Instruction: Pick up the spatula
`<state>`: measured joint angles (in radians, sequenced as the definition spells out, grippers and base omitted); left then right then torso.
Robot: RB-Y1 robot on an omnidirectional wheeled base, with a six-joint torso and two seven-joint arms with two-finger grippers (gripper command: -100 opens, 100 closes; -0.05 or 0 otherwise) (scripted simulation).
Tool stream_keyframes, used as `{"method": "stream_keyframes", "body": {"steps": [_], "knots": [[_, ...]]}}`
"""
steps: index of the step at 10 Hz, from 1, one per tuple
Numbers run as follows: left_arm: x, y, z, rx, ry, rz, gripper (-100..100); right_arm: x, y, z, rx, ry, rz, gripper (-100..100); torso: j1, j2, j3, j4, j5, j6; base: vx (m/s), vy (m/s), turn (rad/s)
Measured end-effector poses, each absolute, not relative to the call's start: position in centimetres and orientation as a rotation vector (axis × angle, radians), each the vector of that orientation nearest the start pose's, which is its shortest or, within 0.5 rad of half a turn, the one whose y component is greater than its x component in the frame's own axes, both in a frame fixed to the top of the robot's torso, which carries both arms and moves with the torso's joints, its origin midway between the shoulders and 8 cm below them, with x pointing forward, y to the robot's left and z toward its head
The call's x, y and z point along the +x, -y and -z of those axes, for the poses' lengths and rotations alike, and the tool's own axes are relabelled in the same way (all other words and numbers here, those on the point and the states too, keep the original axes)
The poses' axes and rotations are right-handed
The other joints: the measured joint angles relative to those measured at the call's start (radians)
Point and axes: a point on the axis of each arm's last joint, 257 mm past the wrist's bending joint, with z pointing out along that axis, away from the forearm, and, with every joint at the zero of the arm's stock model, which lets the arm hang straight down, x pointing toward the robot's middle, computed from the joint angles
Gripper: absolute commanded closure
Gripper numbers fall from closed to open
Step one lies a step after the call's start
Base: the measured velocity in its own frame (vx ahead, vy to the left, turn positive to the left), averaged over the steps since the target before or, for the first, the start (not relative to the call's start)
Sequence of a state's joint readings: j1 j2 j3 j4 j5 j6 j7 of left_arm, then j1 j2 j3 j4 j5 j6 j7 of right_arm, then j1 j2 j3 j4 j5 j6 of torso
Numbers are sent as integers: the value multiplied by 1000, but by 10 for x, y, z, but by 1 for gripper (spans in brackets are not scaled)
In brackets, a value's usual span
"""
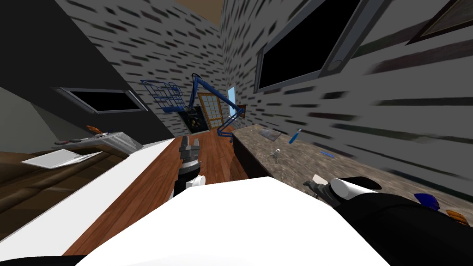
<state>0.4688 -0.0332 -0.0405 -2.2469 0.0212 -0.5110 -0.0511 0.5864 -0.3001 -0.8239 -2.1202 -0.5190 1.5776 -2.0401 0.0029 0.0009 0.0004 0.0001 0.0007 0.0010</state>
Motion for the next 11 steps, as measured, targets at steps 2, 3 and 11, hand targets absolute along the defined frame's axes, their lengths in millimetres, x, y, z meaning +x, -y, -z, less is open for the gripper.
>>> {"method": "stream_keyframes", "body": {"steps": [2, 3, 11], "knots": [[352, -269, -22, -676, -580, 1321, 0, 80, 566, 337, -2744, -1798, 478, -100, 1, 0, 0, 0, 0, 0, 19, 45, 59], [352, -269, -22, -676, -580, 1321, 0, 75, 571, 339, -2739, -1808, 476, -100, 1, 0, 0, 0, 0, 0, 20, 40, 75], [352, -269, -22, -676, -580, 1321, 0, 54, 592, 347, -2713, -1857, 477, 100, -2, 1, 0, 0, -1, 0, 8, 14, 23]]}}
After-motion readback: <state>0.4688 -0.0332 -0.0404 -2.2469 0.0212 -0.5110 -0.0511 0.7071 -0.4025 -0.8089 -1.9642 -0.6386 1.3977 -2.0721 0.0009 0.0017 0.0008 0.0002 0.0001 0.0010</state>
